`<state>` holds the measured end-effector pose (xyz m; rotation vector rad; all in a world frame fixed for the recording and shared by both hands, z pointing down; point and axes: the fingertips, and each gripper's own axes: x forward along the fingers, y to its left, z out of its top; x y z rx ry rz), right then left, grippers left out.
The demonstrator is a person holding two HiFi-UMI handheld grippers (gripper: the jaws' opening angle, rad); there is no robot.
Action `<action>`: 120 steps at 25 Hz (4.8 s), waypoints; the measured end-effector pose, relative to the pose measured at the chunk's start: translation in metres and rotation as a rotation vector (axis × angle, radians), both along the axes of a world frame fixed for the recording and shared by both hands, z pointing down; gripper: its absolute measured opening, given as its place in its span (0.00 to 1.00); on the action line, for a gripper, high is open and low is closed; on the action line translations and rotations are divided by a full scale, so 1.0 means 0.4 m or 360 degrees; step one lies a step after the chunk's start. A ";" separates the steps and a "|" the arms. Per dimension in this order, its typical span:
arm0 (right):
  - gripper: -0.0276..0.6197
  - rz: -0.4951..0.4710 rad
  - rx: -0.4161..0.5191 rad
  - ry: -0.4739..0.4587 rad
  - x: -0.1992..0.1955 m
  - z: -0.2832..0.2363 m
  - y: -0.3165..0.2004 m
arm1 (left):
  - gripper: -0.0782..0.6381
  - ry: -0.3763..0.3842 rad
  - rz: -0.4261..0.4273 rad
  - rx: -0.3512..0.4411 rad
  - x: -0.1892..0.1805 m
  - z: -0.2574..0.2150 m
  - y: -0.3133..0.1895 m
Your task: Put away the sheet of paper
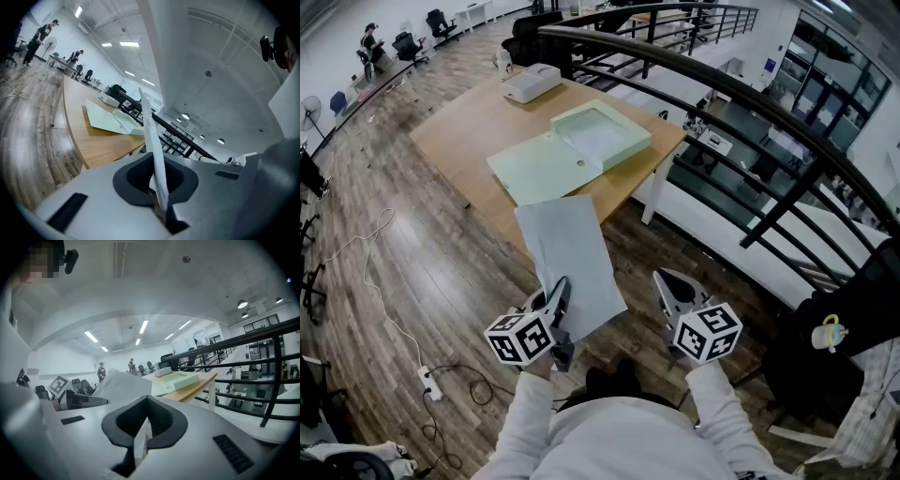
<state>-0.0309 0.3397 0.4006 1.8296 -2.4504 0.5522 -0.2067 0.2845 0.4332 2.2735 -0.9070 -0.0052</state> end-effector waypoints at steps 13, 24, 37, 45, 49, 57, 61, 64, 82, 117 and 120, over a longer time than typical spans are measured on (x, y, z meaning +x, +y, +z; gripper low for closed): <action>0.08 -0.0050 0.0045 0.0015 0.060 -0.019 -0.022 | 0.13 0.0014 -0.0096 0.0020 0.046 -0.024 -0.024; 0.09 -0.0084 0.0087 -0.0020 0.114 -0.040 -0.065 | 0.13 -0.0014 -0.0169 0.0103 0.068 -0.088 -0.094; 0.09 -0.0049 0.0075 -0.0025 0.179 -0.026 -0.374 | 0.13 0.0011 -0.0177 0.0069 0.126 -0.057 -0.433; 0.09 -0.0025 0.0043 -0.0028 0.202 -0.021 -0.601 | 0.13 0.0006 -0.0139 0.0041 0.162 -0.050 -0.663; 0.09 0.0002 0.0021 -0.0024 0.207 -0.019 -0.676 | 0.13 0.0025 -0.0123 0.0037 0.171 -0.054 -0.748; 0.09 0.0053 -0.0018 0.0003 0.208 -0.002 -0.747 | 0.13 0.0063 -0.0114 0.0029 0.167 -0.040 -0.842; 0.09 0.0055 -0.0026 0.0011 0.206 -0.006 -0.765 | 0.13 0.0076 -0.0131 0.0023 0.155 -0.041 -0.862; 0.09 0.0048 -0.0021 0.0025 0.210 -0.010 -0.778 | 0.13 0.0087 -0.0156 0.0025 0.149 -0.040 -0.874; 0.09 -0.0067 -0.0014 0.0013 0.257 -0.007 -0.937 | 0.13 0.0043 -0.0261 0.0063 0.154 -0.063 -0.996; 0.09 -0.0354 -0.0161 -0.0056 0.416 0.086 -1.272 | 0.13 -0.0002 -0.0291 0.0183 0.382 0.008 -1.277; 0.09 -0.0367 -0.0162 -0.0060 0.418 0.092 -1.281 | 0.13 -0.0011 -0.0283 0.0158 0.393 0.034 -1.277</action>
